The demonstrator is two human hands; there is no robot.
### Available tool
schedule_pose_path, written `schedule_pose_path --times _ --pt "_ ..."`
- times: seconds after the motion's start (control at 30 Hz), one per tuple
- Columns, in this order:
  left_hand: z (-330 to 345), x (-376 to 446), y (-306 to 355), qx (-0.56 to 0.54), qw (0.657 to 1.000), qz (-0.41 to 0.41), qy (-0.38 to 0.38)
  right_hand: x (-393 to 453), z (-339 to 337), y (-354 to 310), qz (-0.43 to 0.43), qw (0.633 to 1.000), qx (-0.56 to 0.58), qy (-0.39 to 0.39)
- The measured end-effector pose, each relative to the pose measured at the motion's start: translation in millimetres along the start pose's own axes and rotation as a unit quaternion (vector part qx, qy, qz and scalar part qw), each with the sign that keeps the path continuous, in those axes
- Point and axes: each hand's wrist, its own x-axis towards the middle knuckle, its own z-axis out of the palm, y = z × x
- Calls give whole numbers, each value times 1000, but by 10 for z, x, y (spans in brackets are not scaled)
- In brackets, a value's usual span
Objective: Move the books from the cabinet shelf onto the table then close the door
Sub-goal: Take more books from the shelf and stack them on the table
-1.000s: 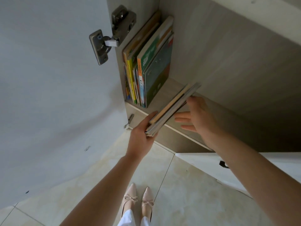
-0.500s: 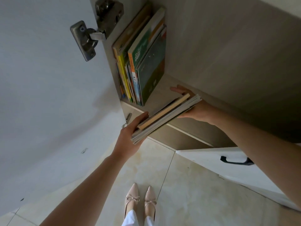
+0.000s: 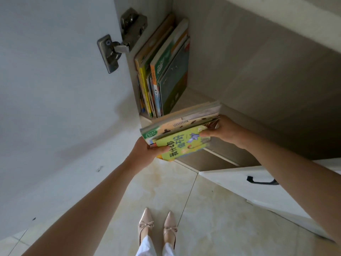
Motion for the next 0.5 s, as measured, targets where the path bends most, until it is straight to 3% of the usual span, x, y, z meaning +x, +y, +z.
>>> schedule_pose_path --times 0.2,0.37,0.5 --pt "-201 -475 403 -11 988 -144 -56 -590 125 -346 51 997 40 -39" --pt "-267 -1208 896 -95 982 -163 19 -1287 300 -718 111 978 165 -64" --pt "-249 -1821 1242 -199 953 -191 122 -1847 538 -1047 113 952 274 -78"
